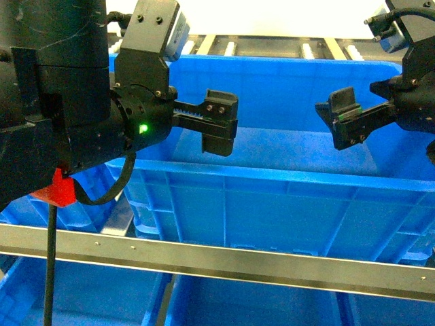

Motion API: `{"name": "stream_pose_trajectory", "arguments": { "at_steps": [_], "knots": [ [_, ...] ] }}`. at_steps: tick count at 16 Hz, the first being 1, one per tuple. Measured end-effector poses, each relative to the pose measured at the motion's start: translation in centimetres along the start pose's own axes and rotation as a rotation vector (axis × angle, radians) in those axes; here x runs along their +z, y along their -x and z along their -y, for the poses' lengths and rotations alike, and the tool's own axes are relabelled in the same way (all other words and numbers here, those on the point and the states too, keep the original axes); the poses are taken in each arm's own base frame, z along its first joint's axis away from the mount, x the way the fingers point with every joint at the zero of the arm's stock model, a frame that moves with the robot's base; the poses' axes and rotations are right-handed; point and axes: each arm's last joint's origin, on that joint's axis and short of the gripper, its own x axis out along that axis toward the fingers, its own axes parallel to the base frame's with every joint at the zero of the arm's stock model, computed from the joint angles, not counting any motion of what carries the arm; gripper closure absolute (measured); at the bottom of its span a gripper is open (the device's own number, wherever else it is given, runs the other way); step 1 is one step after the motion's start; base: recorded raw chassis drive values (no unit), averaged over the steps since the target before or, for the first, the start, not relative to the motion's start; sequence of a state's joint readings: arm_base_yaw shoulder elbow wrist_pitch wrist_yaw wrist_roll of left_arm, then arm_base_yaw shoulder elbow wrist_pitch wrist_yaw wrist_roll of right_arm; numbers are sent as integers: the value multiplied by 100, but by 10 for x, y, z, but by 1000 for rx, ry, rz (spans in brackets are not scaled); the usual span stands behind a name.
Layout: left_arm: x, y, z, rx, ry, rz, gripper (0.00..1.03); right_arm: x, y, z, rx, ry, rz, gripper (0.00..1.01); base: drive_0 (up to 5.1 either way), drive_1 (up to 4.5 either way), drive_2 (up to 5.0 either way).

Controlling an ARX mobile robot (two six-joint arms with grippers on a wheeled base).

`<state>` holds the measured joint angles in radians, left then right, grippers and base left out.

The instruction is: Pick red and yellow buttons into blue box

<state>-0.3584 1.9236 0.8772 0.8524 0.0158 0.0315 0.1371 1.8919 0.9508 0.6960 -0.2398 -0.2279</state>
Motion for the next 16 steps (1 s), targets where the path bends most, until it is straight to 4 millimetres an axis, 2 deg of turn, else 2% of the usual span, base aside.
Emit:
{"name": "stream_pose_trajectory", "arguments": {
  "at_steps": [3,4,5,6,7,8,10,11,13,14,16],
  "knots": [
    [0,0,0,0,0,1,5,0,0,0,0,0,0,3,0,0,0],
    [4,6,-1,140,13,111,14,3,6,-1,-189,-40,119,14,0,0,0],
    [5,20,-6,242,30,161,23,-1,19,-4,-289,-92,176,23,0,0,0],
    [4,45,-18,334,50,187,34,-12,40,-3,-373,-142,190,34,0,0,0],
    [3,63,-29,372,58,199,43,-20,57,-3,-397,-166,188,43,0,0,0],
    [-1,88,-40,409,64,202,57,-26,81,-3,-416,-186,187,58,0,0,0],
    [-17,124,-41,365,58,164,84,-29,115,-14,-391,-192,204,85,0,0,0],
    [-18,133,-42,369,59,164,91,-32,123,-15,-393,-193,198,93,0,0,0],
    [-19,141,-45,373,60,170,99,-36,131,-16,-400,-194,191,100,0,0,0],
    [-19,143,-45,376,60,171,101,-36,133,-16,-402,-194,189,100,0,0,0],
    [-23,166,-48,386,65,172,101,-42,155,-22,-405,-200,182,99,0,0,0]
  ]
}}
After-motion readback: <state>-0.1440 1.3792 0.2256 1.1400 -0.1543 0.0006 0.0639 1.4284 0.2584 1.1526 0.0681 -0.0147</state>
